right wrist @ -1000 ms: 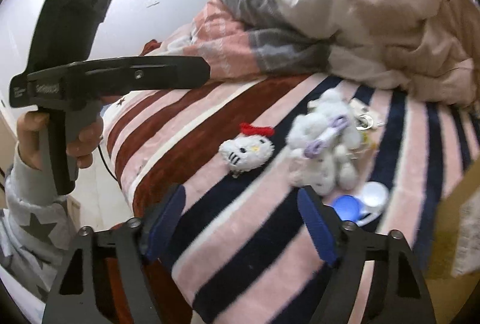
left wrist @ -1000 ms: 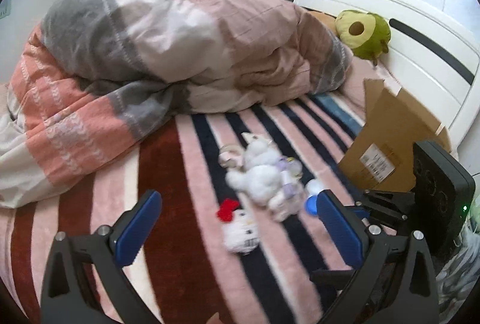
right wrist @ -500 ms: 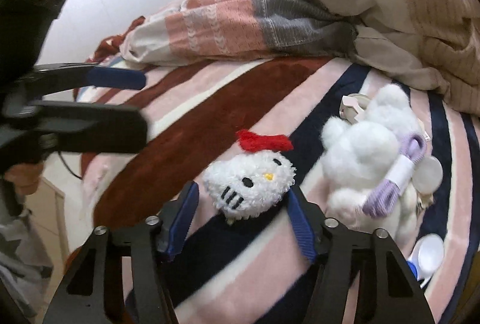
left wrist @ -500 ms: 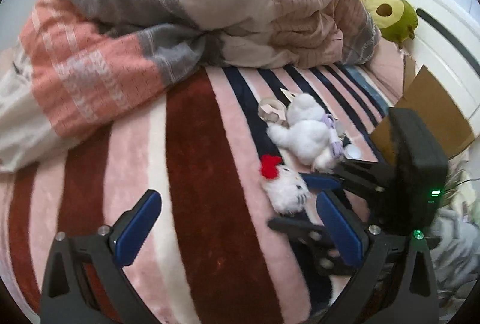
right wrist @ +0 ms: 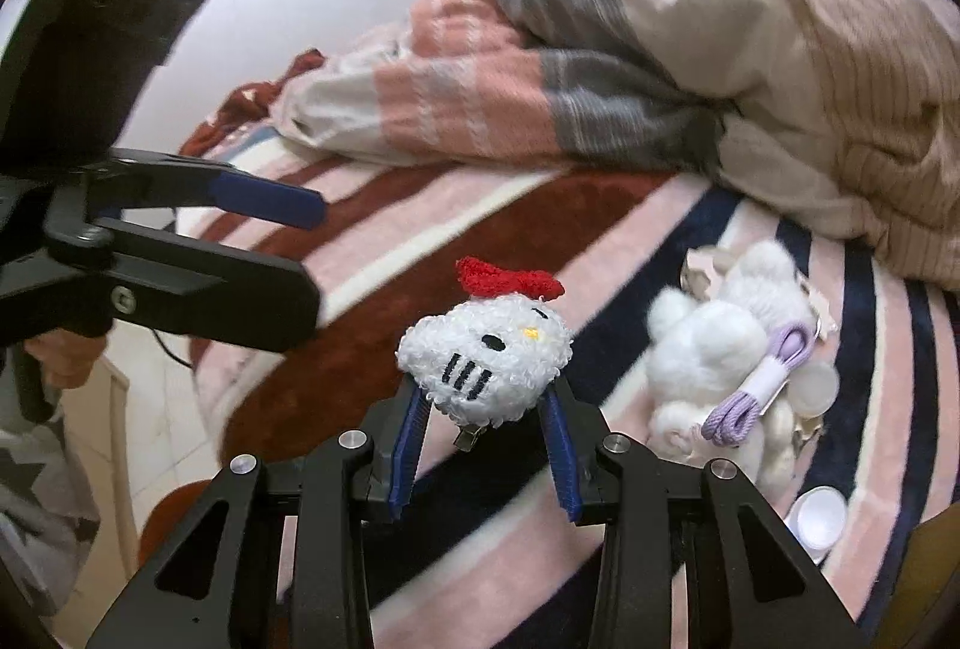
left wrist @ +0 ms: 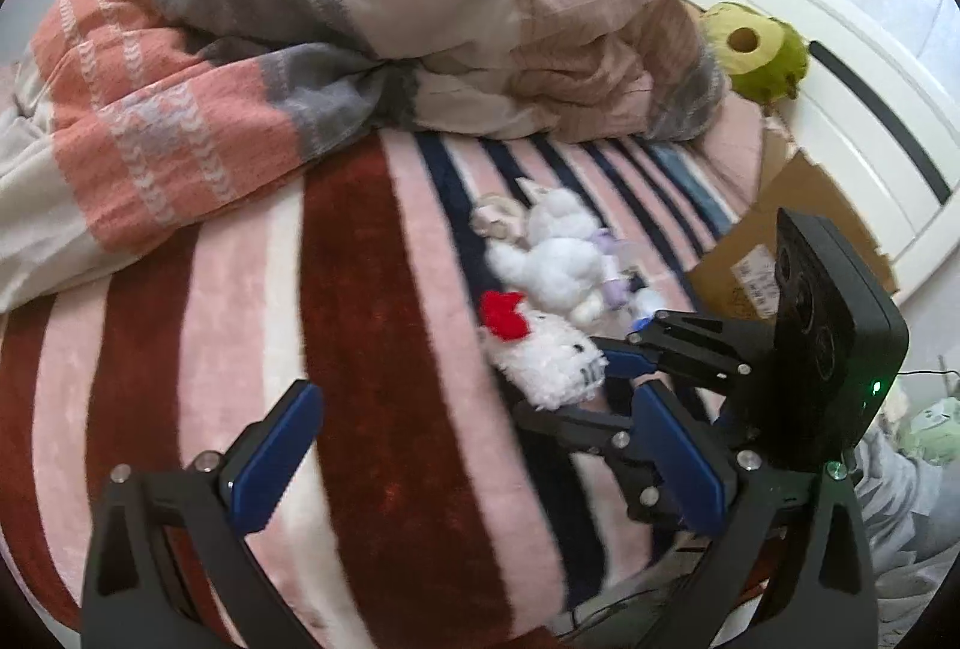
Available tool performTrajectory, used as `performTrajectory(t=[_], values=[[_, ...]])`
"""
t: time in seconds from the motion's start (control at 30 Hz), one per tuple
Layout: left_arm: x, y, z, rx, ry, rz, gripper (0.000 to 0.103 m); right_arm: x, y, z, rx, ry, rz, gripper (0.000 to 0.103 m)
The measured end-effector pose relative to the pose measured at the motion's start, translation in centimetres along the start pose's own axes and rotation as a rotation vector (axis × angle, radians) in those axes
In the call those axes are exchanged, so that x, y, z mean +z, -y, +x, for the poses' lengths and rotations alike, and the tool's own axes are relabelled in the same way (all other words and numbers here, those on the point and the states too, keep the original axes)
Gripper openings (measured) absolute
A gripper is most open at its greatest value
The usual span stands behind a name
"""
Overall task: Organize objects
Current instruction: 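Grasp the Hello Kitty plush with the right gripper, then drop the Hello Kitty plush into the box by opening the right gripper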
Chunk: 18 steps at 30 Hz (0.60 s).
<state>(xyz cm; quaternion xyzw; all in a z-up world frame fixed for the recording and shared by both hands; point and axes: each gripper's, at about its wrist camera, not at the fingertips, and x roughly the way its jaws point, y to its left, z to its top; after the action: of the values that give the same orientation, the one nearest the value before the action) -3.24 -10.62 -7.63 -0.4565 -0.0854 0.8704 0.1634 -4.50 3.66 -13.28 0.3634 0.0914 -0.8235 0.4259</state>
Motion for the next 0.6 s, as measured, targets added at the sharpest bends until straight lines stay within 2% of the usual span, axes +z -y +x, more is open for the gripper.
performTrajectory(t=[0.1, 0.2, 0.27, 0.43, 0.6], values=[[0.5, 1.5, -0.4, -0.035, -0.003, 0.028, 0.101, 0.6, -0.5, -1.8, 0.018, 0.028, -0.014, 0.032], [1.2, 3.6, -0.7, -0.040, -0.015, 0.070, 0.093, 1.1, -0.8, -3.5, 0.031, 0.052, -0.024, 0.032], [1.6, 4.6, -0.9, -0.048, -0.016, 0.082, 0.078, 1.6, -1.0, -4.9, 0.036, 0.068, -0.038, 0.032], [2.8, 7.7, -1.7, -0.092, 0.000, 0.121, 0.057, 2.4, -1.2, -8.2, 0.011, 0.085, -0.075, 0.032], [4.1, 10.8, -2.2, -0.114, 0.009, 0.146, 0.049, 2.5, -0.7, -11.5, -0.044, 0.116, -0.096, 0.032]])
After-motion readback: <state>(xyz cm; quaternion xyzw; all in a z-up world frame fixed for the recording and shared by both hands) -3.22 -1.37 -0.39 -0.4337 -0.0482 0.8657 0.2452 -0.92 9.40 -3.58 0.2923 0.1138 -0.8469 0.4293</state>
